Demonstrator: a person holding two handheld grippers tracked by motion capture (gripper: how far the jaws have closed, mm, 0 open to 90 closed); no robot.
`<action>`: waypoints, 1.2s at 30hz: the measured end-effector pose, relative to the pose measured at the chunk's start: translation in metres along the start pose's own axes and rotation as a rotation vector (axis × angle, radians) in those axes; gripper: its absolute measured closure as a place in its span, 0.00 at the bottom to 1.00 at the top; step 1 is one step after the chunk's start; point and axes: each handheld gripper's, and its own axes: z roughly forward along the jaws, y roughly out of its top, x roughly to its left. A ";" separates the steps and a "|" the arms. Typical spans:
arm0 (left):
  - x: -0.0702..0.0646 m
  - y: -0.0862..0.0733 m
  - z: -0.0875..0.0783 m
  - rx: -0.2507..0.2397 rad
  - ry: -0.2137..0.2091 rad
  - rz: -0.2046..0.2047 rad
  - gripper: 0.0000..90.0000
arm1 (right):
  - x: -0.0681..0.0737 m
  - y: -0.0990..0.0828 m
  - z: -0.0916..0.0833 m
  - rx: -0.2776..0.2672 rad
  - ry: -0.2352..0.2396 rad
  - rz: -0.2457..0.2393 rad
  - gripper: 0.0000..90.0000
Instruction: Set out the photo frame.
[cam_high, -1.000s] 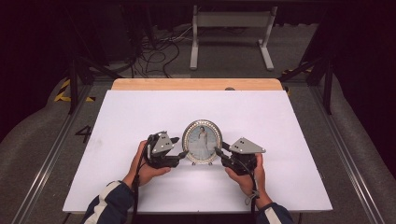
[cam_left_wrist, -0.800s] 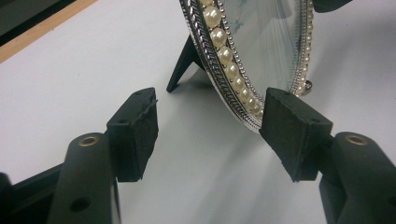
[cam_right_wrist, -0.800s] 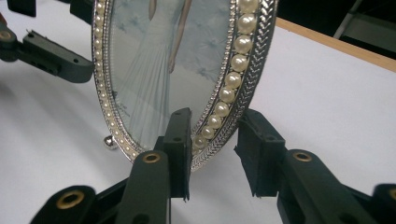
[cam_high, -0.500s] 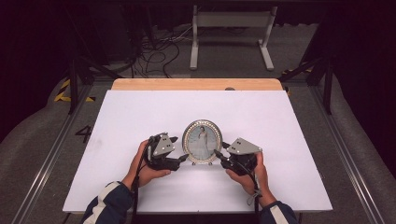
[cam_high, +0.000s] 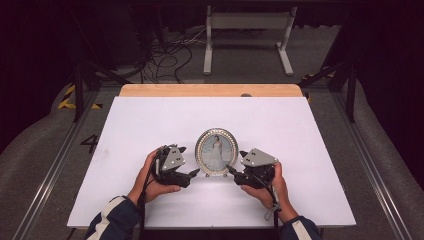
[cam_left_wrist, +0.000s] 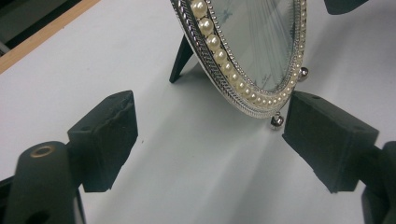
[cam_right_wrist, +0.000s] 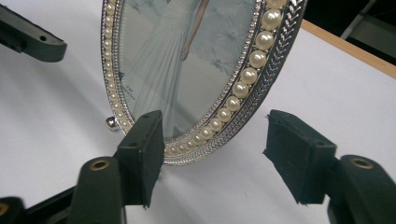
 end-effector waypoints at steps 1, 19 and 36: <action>0.000 -0.001 -0.001 0.001 0.002 -0.002 0.18 | 0.000 0.000 0.000 0.002 0.004 0.000 0.36; -0.003 -0.008 -0.007 0.010 -0.003 0.030 0.08 | -0.001 -0.003 0.005 0.043 0.010 0.003 0.10; -0.002 -0.019 -0.022 0.020 0.025 0.056 0.08 | -0.005 -0.012 0.001 0.066 -0.026 -0.031 0.12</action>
